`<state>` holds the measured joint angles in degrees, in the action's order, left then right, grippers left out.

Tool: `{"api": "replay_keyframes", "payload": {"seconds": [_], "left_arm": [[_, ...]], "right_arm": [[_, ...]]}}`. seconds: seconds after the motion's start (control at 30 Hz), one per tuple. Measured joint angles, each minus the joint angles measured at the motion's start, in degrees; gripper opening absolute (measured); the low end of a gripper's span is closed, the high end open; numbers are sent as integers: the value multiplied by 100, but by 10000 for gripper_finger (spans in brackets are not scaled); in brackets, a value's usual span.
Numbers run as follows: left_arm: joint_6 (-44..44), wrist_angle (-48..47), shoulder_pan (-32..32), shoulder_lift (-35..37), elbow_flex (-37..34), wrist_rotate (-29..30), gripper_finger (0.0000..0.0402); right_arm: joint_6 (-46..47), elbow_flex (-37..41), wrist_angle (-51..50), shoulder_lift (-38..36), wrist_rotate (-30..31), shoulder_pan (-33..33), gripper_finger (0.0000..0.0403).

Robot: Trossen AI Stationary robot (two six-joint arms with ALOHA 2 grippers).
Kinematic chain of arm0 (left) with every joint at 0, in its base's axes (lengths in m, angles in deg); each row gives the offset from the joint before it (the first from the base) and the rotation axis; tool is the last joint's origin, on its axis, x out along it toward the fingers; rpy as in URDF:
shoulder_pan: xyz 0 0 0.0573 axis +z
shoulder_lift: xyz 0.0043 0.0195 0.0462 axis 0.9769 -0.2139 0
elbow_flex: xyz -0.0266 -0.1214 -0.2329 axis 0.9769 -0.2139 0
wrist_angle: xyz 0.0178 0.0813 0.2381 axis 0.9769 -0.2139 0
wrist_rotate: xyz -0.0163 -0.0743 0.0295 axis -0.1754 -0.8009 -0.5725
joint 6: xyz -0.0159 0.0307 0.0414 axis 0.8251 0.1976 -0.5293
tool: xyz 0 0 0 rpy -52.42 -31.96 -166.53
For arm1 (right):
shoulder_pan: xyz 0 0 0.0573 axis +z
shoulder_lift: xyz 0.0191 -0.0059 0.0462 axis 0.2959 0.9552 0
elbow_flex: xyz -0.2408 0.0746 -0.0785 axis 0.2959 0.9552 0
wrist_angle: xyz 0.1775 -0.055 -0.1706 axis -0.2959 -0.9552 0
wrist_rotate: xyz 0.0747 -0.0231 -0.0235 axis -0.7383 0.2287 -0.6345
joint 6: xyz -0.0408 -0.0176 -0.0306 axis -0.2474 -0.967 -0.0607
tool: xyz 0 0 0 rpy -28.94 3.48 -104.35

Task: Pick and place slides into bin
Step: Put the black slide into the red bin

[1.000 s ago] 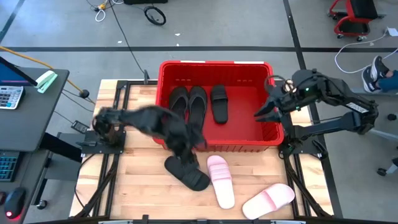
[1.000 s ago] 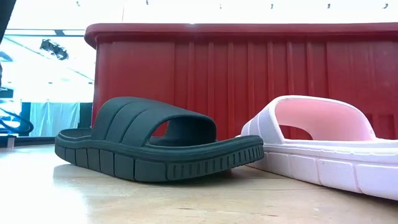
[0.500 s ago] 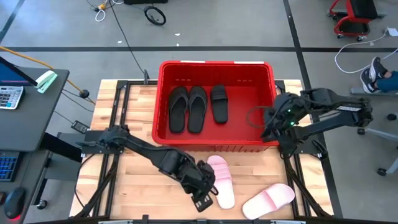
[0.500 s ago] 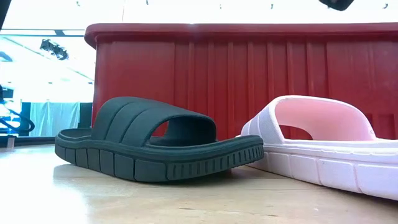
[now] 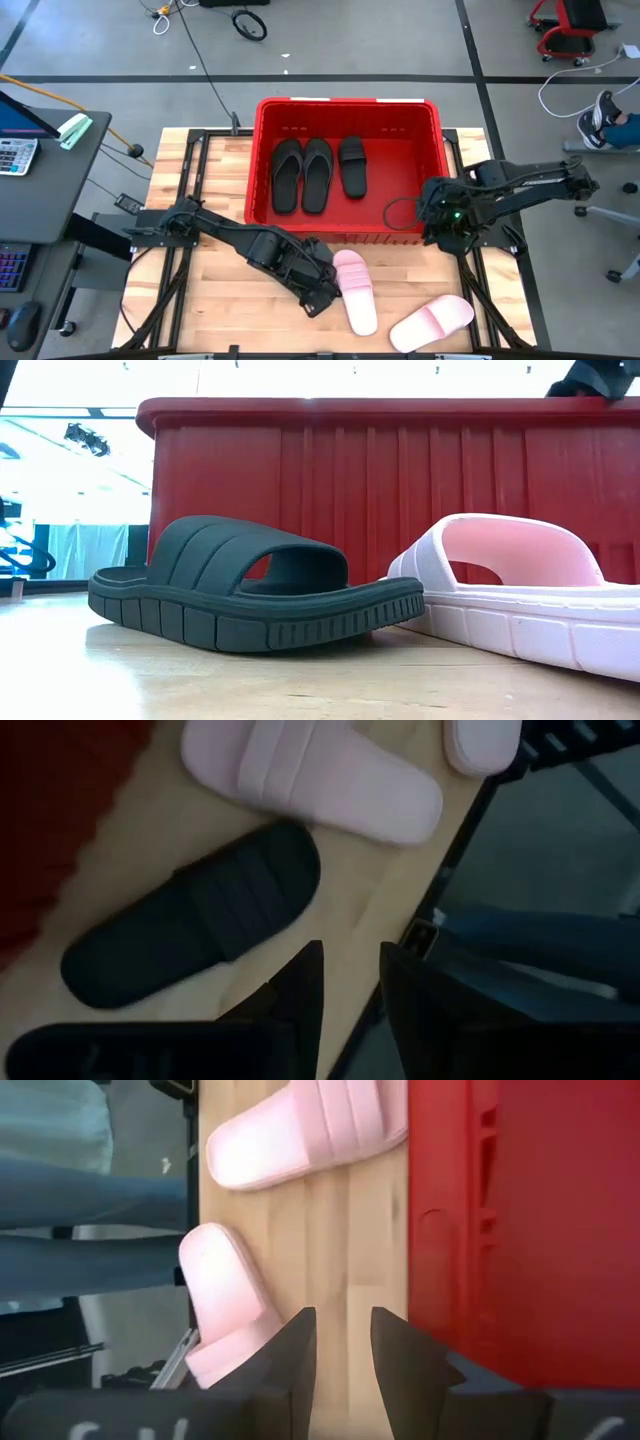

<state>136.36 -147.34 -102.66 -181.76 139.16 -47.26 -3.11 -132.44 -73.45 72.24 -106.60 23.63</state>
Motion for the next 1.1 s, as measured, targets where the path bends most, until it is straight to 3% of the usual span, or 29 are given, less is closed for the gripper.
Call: {"api": "replay_keyframes", "payload": {"seconds": [0.2,0.4,0.43,0.6,0.7,1.1], "left_arm": [[195,52,-82,56,-4,108,94],[172,932,-140,144,0,383,85],[51,1067,-140,144,0,474,84],[-332,1342,-142,144,2,583,83],[-636,1351,-146,144,0,629,87],[-1621,1384,-430,144,0,1018,76]], "right_arm": [[-3,20,-14,9,3,19,106],[-25,-188,9,9,77,13,106],[249,-210,74,9,194,3,106],[3355,-229,677,15,2024,-213,106],[4325,-226,751,3,2231,-295,106],[4555,-226,760,9,2251,-340,106]]}}
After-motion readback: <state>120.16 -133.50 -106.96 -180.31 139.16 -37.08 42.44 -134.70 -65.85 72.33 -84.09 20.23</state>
